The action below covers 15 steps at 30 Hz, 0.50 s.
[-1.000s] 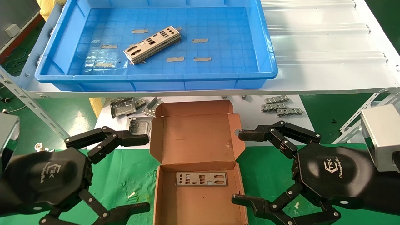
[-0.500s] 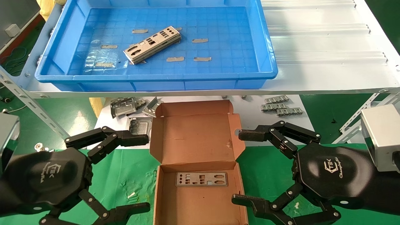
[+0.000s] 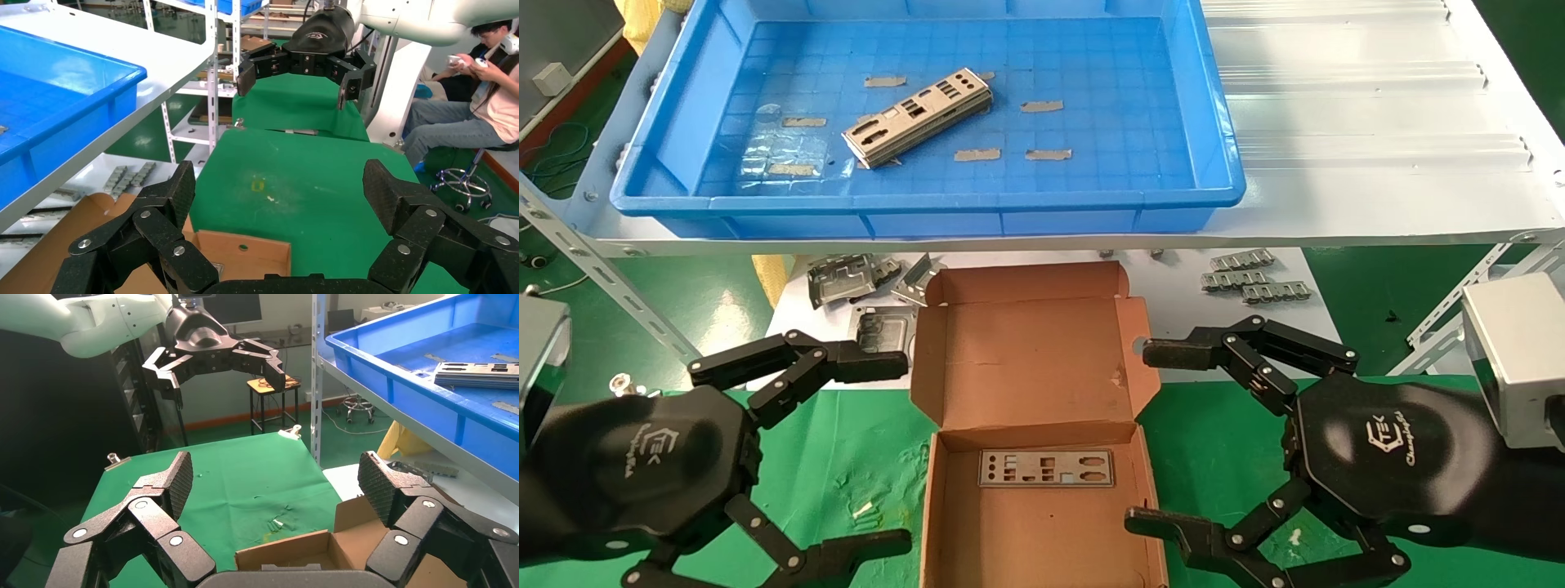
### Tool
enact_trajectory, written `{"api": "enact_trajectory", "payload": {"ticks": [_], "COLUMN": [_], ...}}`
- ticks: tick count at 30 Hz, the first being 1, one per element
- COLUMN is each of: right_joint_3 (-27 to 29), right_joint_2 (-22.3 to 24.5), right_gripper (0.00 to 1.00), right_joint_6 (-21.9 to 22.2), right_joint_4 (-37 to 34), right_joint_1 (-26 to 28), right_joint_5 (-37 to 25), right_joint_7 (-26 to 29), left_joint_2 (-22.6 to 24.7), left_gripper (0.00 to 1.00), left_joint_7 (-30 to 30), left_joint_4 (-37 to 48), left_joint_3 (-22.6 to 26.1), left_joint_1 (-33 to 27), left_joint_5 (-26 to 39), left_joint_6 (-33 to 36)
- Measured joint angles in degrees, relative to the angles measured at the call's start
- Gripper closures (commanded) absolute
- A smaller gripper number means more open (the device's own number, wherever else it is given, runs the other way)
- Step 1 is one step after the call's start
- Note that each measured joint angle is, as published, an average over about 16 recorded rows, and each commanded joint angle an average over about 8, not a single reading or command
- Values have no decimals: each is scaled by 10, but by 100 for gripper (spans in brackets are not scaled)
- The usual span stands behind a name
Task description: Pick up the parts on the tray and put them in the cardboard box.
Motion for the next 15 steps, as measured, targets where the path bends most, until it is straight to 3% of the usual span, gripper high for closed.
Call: {"api": "enact_trajectory", "payload": {"ticks": [15], "right_joint_3": [0], "right_joint_2": [0], "right_gripper": [0], "right_joint_6": [0], "right_joint_4": [0], "right_joint_1": [0], "right_joint_5": [0], "right_joint_7": [0], "left_joint_2": [0], "left_gripper": [0], "left_joint_7": [0], "left_joint_4": [0], "left_joint_3": [0], "left_joint_1": [0], "left_joint_5": [0], "left_joint_6": [0]}}
